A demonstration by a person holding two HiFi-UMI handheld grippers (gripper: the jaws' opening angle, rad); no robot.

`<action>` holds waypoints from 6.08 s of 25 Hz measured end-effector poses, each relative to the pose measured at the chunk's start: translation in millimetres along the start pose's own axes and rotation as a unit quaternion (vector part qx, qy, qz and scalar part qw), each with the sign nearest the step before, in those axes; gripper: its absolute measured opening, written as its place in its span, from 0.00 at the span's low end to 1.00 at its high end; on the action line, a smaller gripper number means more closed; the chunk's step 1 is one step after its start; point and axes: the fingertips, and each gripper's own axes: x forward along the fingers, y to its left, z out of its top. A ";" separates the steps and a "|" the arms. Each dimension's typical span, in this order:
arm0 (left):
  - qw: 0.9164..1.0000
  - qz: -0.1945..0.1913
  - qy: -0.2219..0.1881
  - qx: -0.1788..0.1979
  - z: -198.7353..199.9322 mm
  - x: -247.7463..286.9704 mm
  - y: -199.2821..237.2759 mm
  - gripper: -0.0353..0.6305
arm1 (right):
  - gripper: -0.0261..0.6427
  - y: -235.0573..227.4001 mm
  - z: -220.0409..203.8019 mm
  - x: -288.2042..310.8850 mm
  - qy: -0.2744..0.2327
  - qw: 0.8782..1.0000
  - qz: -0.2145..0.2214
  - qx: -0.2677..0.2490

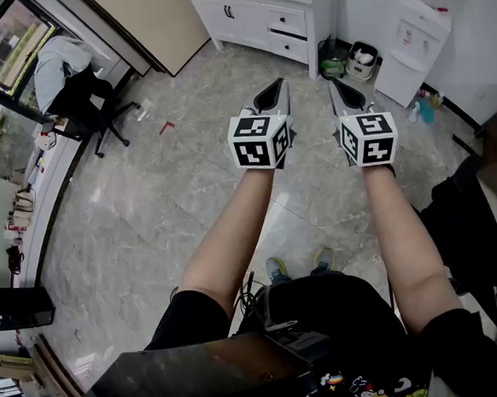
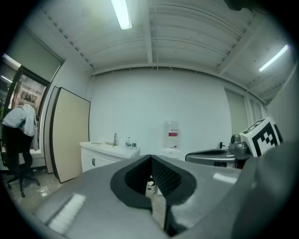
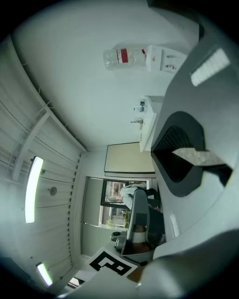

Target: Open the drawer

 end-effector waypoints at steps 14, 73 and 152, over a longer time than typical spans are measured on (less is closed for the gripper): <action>1.000 -0.003 -0.002 0.000 -1.4 68.5 -11.5 0.05 | 0.07 -57.9 -9.0 31.4 -0.010 1.000 0.011 0.007; 0.991 -0.115 0.048 0.053 -428.3 905.6 501.0 0.33 | 0.07 -362.4 -395.3 873.7 -0.032 0.989 -0.143 -0.005; 0.994 -0.094 0.048 0.021 6.3 640.2 473.1 0.07 | 0.07 -208.4 37.3 731.8 -0.008 0.992 -0.121 0.021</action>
